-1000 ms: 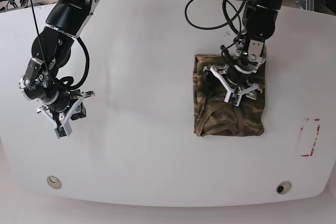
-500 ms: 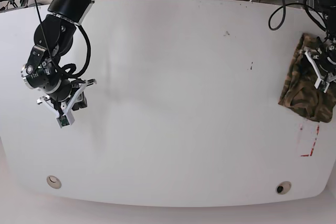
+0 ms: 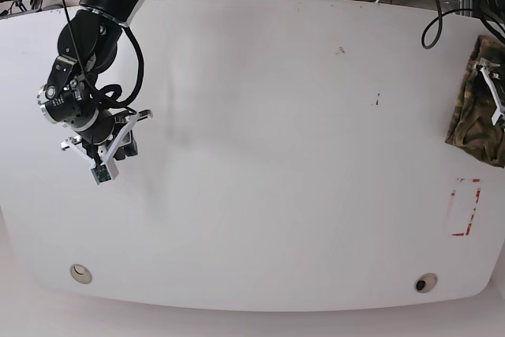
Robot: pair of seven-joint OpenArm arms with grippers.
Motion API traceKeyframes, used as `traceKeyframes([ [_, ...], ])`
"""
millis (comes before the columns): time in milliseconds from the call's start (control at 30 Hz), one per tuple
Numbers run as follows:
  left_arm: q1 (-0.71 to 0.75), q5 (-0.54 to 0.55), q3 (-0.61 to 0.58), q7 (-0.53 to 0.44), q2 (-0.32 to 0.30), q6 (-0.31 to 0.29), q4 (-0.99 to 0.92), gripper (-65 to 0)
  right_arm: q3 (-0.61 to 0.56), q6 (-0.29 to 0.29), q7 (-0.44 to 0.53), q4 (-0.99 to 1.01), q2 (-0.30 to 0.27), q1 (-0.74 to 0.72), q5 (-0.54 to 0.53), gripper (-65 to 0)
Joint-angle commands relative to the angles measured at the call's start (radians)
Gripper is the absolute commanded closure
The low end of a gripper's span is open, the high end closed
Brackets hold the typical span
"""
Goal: Fold the T-shirt properly
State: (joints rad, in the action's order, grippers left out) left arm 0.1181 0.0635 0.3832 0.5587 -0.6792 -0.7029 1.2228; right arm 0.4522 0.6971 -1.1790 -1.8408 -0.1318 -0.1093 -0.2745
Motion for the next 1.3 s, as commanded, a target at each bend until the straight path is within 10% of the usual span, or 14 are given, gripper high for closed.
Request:
traceKeyframes([
  [0,-0.016,0.055,0.064,0.047,-0.032,0.005,0.108,-50.6,0.003,0.001,0.026,-0.027,-0.012,-0.016,-0.012,-13.0],
  [267,0.024,0.075,0.155,0.094,0.057,0.079,0.472,-50.6,-0.002,0.001,0.110,-0.036,-0.012,0.024,-0.006,-13.0],
  [833,0.228,-0.193,-0.240,-0.512,0.379,0.513,0.607,-50.6,-0.002,0.001,0.793,-0.084,0.085,0.376,0.361,-13.0],
  [1267,0.770,-0.195,-0.293,-0.526,0.431,0.538,0.760,-50.6,0.026,0.001,0.970,-0.133,0.172,0.851,0.228,-13.0],
])
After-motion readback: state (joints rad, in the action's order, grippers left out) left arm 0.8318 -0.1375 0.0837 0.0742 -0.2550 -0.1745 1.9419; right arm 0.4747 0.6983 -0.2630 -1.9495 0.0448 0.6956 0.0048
